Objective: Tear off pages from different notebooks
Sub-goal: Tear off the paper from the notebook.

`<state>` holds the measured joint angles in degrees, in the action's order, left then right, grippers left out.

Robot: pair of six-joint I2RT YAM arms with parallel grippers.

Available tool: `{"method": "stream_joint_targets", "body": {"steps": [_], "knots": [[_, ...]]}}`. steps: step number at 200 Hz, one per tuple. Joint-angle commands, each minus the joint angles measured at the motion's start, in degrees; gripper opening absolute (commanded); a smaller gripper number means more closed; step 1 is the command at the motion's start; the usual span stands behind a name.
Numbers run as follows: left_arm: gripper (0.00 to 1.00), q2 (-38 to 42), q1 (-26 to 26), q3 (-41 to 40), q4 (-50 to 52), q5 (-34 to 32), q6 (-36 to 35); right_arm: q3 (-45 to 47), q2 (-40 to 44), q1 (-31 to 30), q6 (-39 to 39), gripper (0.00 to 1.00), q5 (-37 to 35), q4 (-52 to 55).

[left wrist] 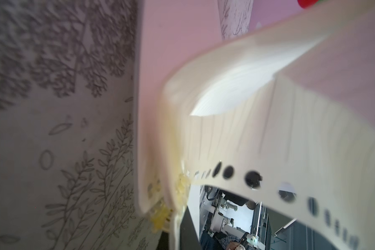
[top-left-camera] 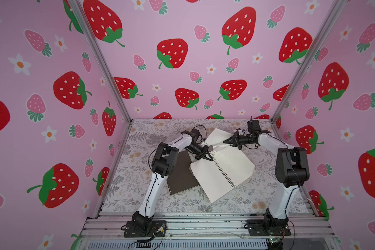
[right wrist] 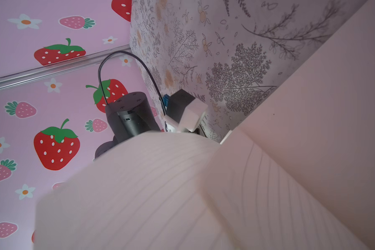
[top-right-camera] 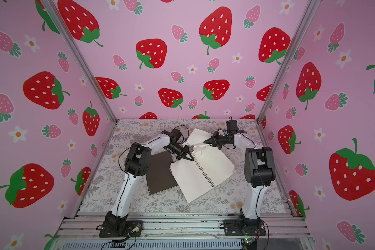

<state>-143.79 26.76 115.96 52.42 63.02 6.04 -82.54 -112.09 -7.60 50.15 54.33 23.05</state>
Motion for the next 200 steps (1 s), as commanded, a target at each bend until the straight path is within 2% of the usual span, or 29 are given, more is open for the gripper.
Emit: {"method": "stream_joint_targets", "body": {"steps": [1, 56, 127, 188, 200], "knots": [[0.0, -0.5, 0.4, 0.4, 2.2, 0.8, -1.5, -1.1, 0.1, -0.3, -1.8, 0.0, -1.0, 0.8], [0.0, -1.3, 0.4, 1.1, 2.2, 1.2, -1.3, -1.2, -0.1, -0.4, -2.2, 0.0, -1.2, 1.1], [0.0, -1.2, 0.5, 0.9, 2.3, 1.4, -1.5, -10.6, -4.3, -1.5, 4.3, 0.0, 2.9, -3.5], [0.0, -1.1, 0.6, 0.7, 2.4, 1.5, -1.7, -13.0, -6.3, -2.8, 2.6, 0.0, 2.3, 0.2], [0.0, -1.1, 0.6, 0.7, 2.4, 1.5, -1.7, -12.6, -6.2, -3.0, 0.5, 0.1, 1.5, 2.9]]}}
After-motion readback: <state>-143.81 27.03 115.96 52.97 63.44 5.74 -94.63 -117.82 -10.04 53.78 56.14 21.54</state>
